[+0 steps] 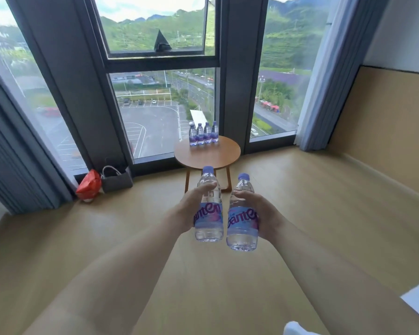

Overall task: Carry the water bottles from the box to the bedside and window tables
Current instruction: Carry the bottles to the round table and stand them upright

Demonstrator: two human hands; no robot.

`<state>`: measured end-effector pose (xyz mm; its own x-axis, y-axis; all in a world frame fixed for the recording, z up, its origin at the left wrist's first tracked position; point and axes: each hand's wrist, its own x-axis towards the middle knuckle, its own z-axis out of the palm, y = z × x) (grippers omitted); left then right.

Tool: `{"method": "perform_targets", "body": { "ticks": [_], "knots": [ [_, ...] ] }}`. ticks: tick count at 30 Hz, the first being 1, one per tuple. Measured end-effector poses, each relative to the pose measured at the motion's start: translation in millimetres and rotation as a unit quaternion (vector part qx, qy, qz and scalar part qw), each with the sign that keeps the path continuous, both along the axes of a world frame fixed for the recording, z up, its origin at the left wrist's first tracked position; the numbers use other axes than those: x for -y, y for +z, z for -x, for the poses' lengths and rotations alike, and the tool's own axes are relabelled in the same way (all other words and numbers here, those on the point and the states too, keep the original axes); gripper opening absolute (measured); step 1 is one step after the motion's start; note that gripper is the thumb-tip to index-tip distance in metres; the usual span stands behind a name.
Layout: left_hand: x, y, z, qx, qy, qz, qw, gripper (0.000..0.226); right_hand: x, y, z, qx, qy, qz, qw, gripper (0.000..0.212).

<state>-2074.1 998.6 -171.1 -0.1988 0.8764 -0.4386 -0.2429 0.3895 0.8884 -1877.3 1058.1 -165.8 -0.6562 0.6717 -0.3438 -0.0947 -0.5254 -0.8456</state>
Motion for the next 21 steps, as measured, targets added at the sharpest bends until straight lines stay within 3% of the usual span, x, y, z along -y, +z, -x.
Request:
{"method": "perform_targets", "body": {
  "ticks": [6, 9, 12, 21],
  "knots": [
    [-113.1, -12.0, 60.4, -0.019, 0.023, 0.018, 0.999, 0.078, -115.3, -14.4, 65.9, -0.004, -0.045, 0.068, 0.997, 0.037],
    [-170.7, -24.9, 91.6, -0.041, 0.045, 0.026, 0.998, 0.071, -180.1, -27.7, 99.7, 0.048, -0.035, 0.042, 0.997, 0.039],
    [-233.8, -35.7, 124.3, -0.057, 0.066, 0.031, 0.996, 0.046, -254.2, -38.2, 139.0, 0.066, -0.038, -0.004, 0.997, 0.039],
    [-413.8, -31.7, 224.9, -0.100, 0.137, 0.092, 0.981, 0.041, -458.2, -32.0, 248.6, 0.052, 0.005, -0.011, 0.999, 0.035]
  ]
}}
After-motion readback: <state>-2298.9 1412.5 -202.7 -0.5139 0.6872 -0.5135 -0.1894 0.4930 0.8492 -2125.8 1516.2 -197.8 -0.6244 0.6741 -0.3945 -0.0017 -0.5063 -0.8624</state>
